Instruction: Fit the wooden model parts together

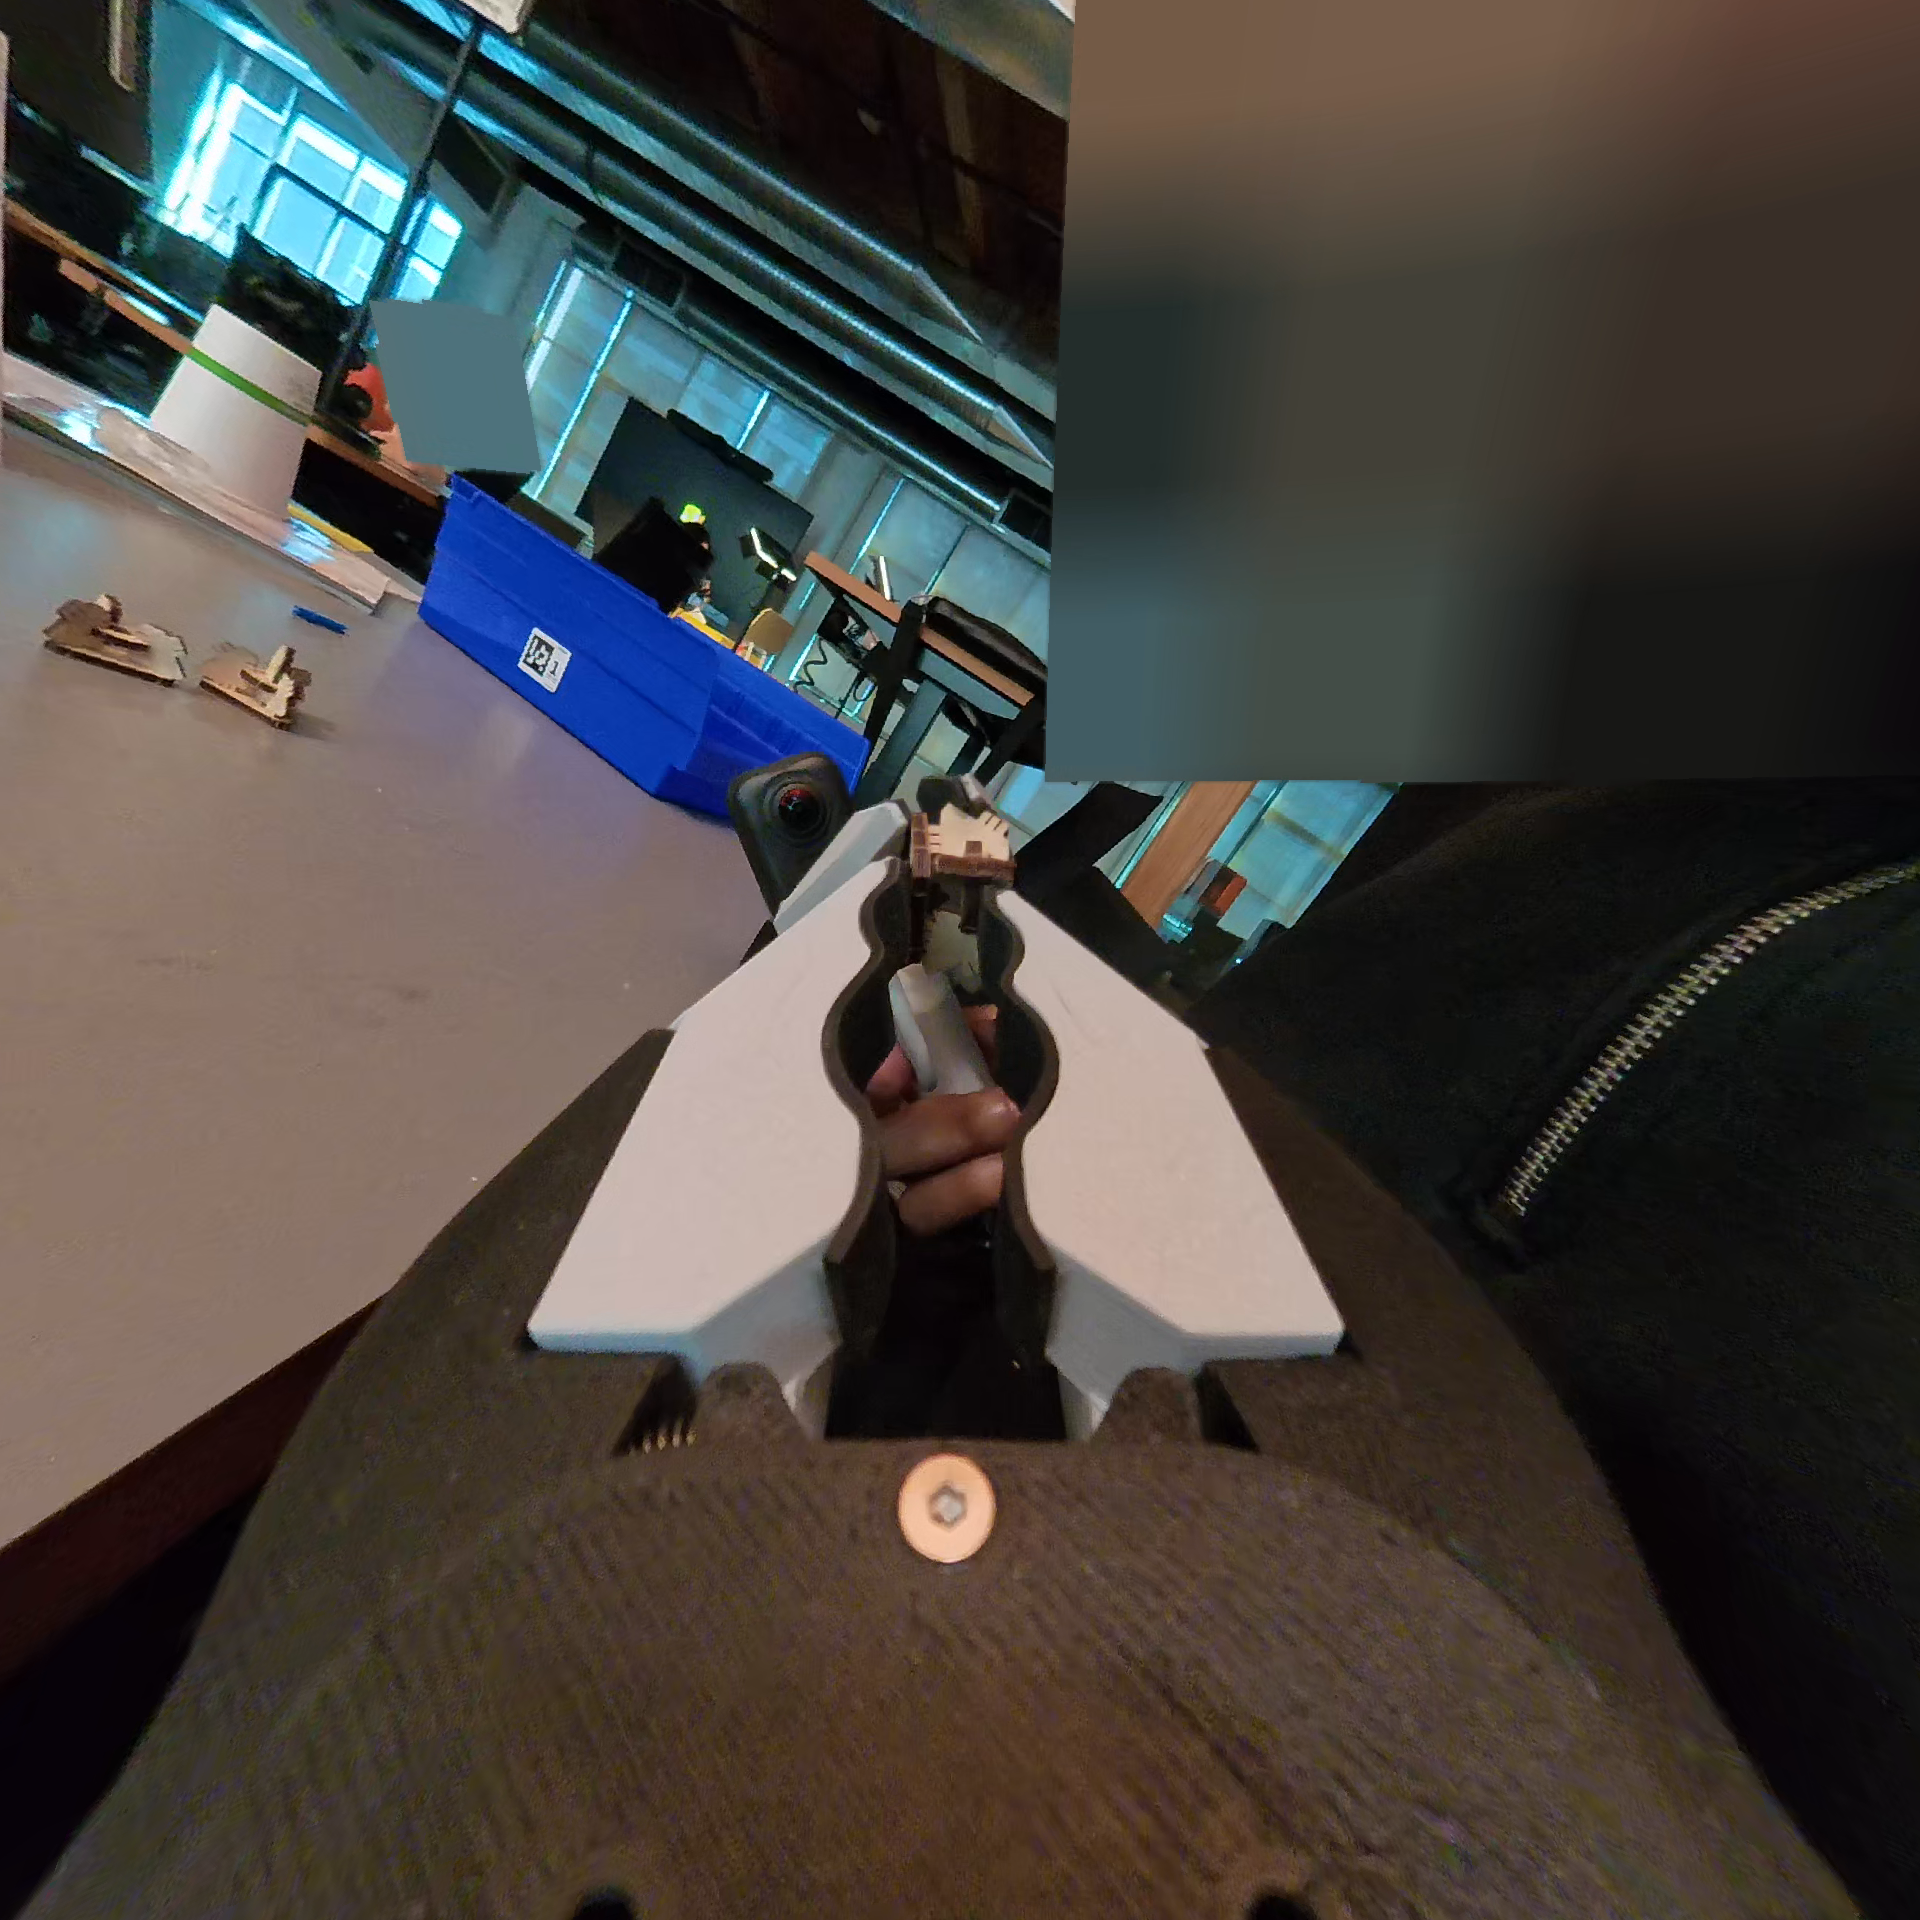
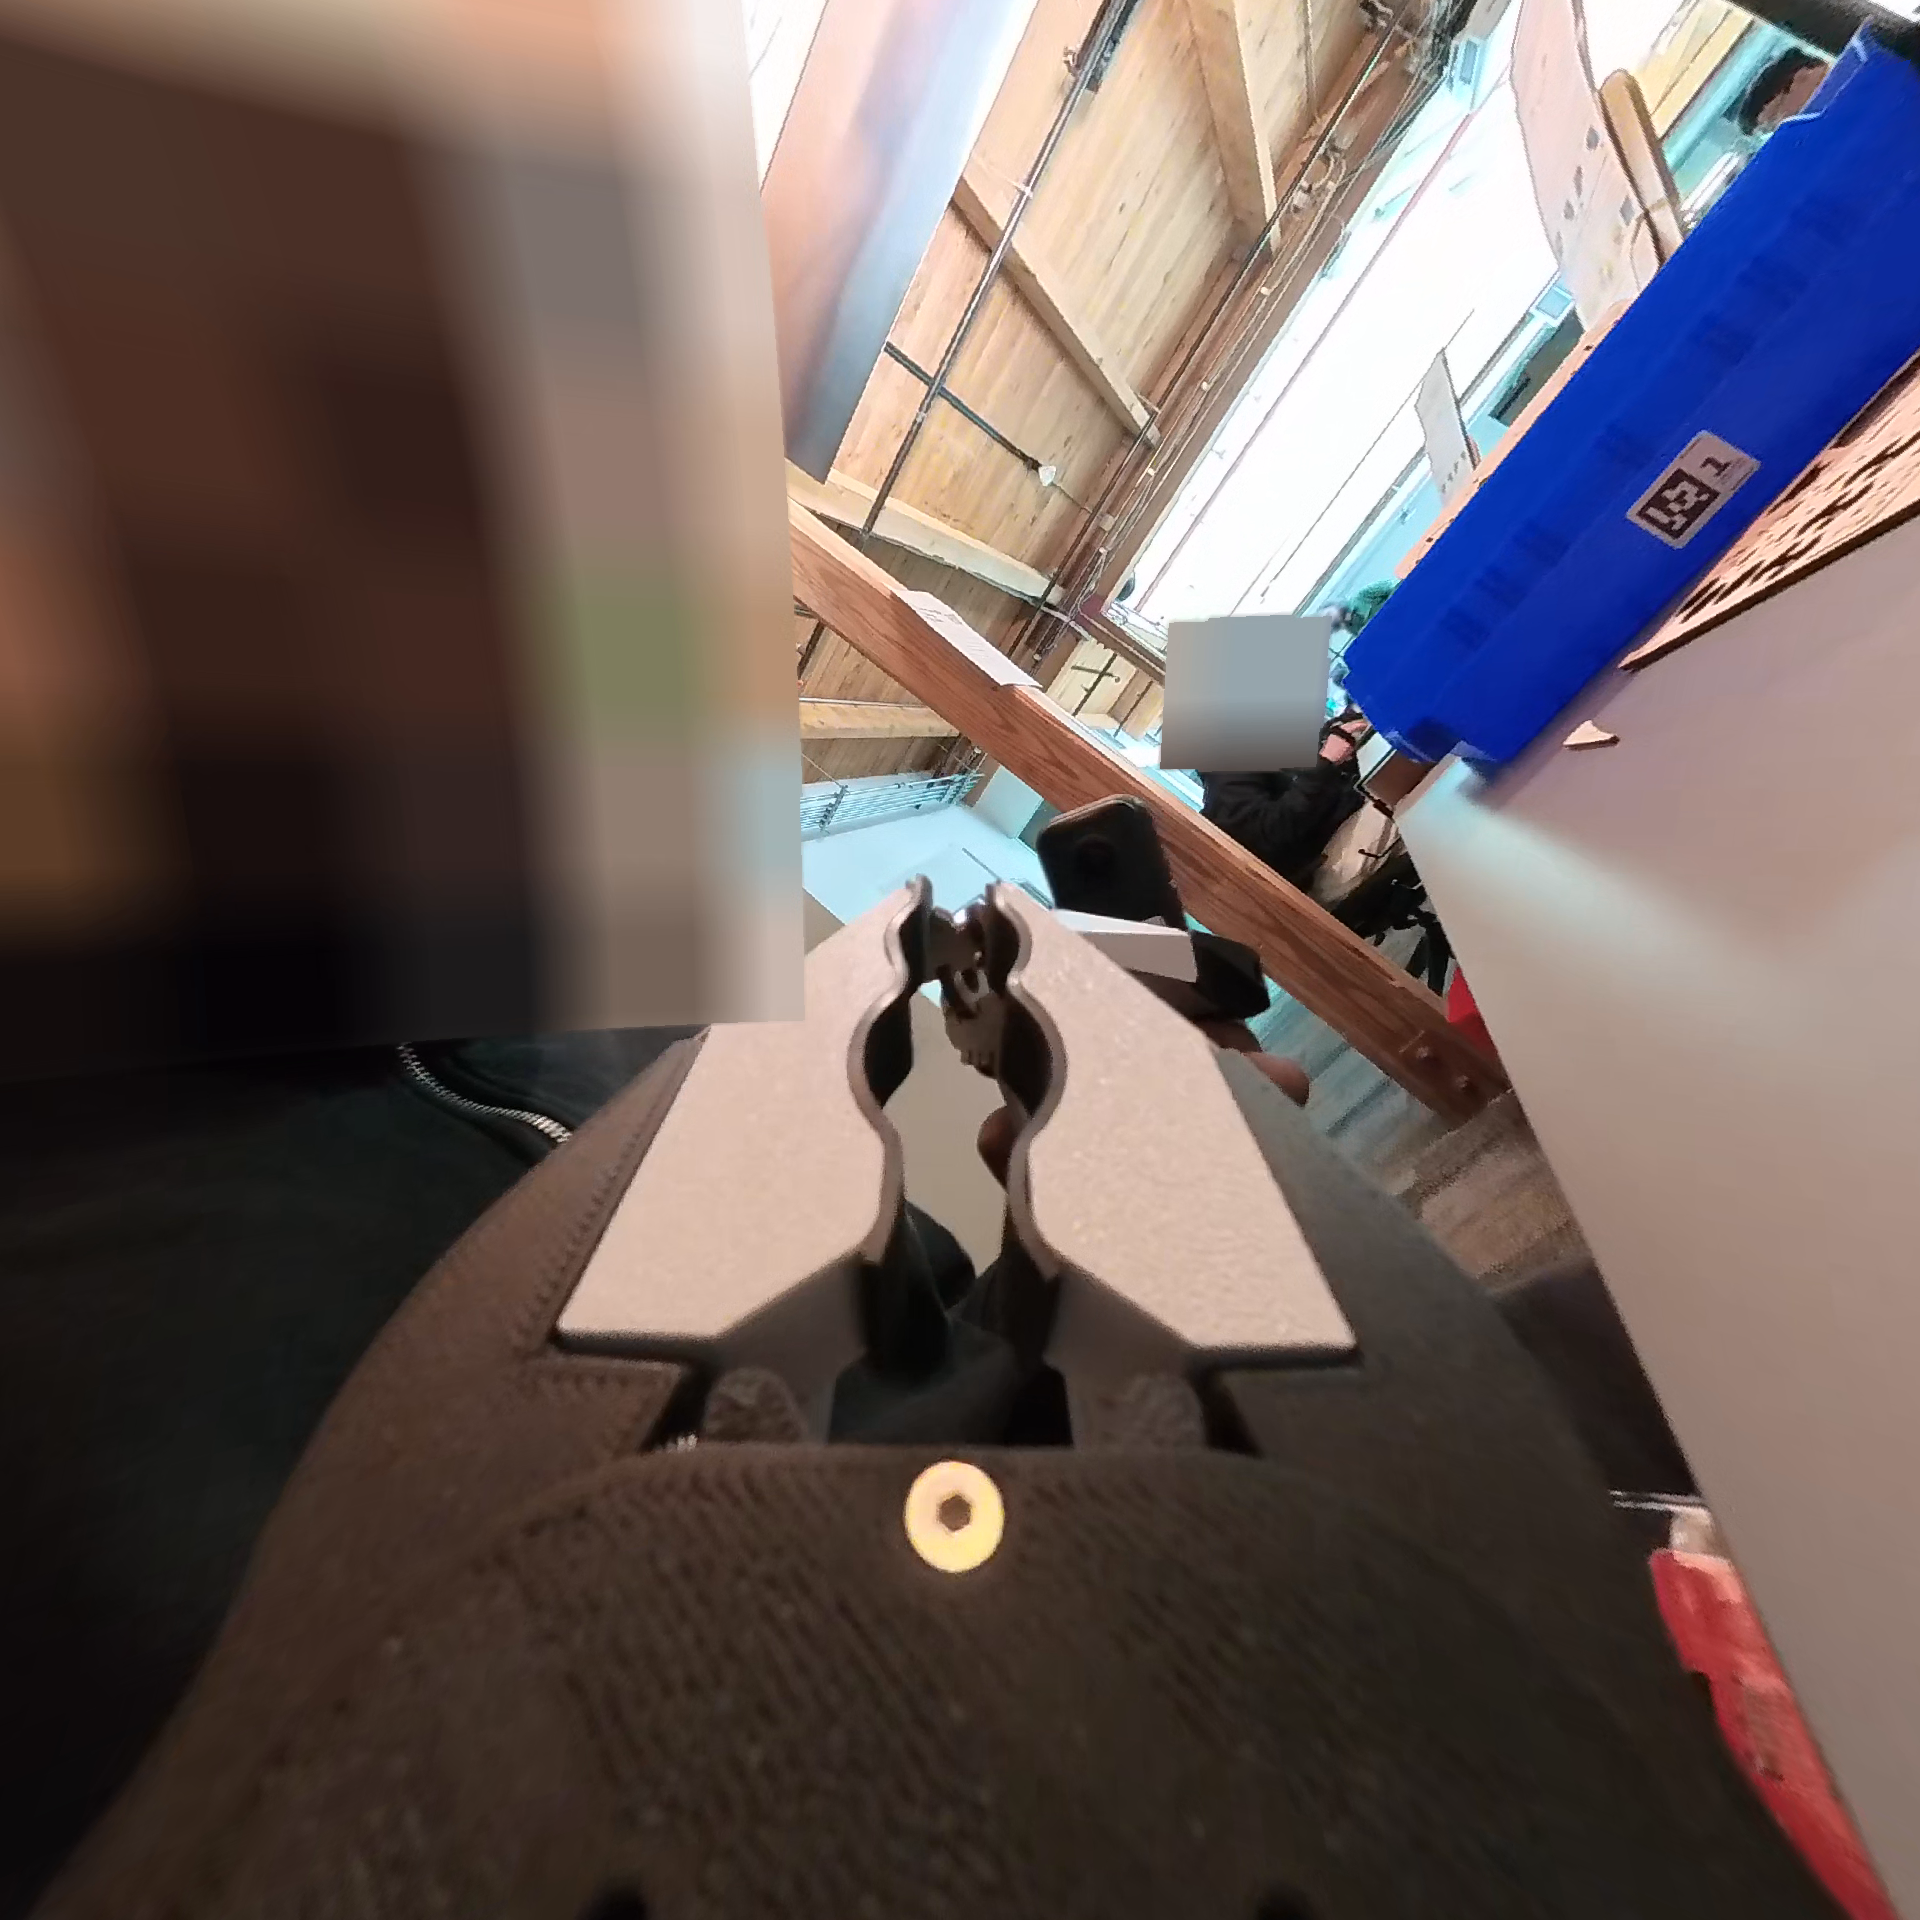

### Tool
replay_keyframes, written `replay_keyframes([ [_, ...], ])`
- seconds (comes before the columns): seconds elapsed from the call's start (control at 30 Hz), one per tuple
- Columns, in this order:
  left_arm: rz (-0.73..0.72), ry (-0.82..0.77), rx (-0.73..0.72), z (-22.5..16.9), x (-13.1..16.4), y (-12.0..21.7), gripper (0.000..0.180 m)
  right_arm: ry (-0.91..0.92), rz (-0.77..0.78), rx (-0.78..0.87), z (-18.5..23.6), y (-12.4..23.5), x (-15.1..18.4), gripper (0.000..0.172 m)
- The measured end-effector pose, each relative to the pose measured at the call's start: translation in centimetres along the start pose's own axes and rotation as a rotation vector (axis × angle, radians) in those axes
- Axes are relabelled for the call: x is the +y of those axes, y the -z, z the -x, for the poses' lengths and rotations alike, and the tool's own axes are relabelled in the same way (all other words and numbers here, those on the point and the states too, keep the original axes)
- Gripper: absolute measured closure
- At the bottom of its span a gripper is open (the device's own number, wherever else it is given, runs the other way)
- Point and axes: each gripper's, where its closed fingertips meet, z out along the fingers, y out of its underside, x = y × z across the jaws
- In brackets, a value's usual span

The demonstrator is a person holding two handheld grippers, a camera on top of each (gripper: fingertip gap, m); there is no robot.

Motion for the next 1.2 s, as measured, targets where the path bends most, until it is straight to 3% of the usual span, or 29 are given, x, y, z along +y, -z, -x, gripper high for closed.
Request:
replay_keyframes([
  [1.07, 0.008, -0.005, -0.062, 0.9, 0.2, 0.1, 0.169, 0.066, -0.015, 0.115, -1.1, 0.1, -0.4, 0.167],
  [1.13, -0.012, 0.009, -0.050, 0.8, -0.2, 0.3, 0.170, 0.078, -0.002, 0.145, -1.6, 0.1, -0.4, 0.162],
  [1.2, -0.028, 0.014, -0.043, 0.7, -0.5, 0.4, 0.169, 0.107, 0.021, 0.182, -2.1, 0.2, -0.4, 0.138],
])
